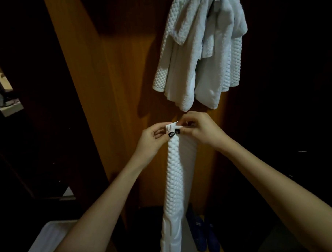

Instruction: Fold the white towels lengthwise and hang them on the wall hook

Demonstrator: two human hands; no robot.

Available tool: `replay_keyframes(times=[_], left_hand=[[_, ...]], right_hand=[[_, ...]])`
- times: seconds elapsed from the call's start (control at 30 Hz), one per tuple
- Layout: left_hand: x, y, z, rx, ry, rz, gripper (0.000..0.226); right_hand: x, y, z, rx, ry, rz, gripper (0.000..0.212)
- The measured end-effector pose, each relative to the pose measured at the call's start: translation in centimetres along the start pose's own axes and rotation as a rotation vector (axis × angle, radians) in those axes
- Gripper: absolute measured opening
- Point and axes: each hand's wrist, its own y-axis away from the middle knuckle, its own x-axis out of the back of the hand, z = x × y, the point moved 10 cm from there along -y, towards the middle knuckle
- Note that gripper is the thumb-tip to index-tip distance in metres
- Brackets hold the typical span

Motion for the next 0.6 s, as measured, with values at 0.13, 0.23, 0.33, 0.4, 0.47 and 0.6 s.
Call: replay_keyframes(times=[0.13,0.23,0.33,0.4,0.47,0.6], left_hand=[[0.2,0.2,-0.6,0.003,0.036,0.062,0.032],[0.5,0.3,-0.7,0.009,0.125,0.072,0.034],[0.7,0.1,-0.4,0.017,0.112,0.067,0.033],[1.1,0.1,-0.4,0.017,0.104,0.098,0.032],[1.5,0.0,-0.5,0.019,0.094,0.119,0.033],[1.8,-0.4,1.0,-0.063,-0.132,0.121,0.034]], right_hand=[[0.8,0.3,0.7,-0.009,0.003,0.048,0.016],[0.7,1.3,3.3,-0.090,0.114,-0.099,0.021],[0.2,2.3,4.1,-0.156,-0.057,-0.272,0.015],[-0.1,2.5,3.5,-0.141,-0.118,-0.330,0.014],[-0.6,2.7,3.5,-0.138,-0.089,-0.368,0.028],[-0.6,2.8,3.8,-0.136,0.010,-0.327,0.034]])
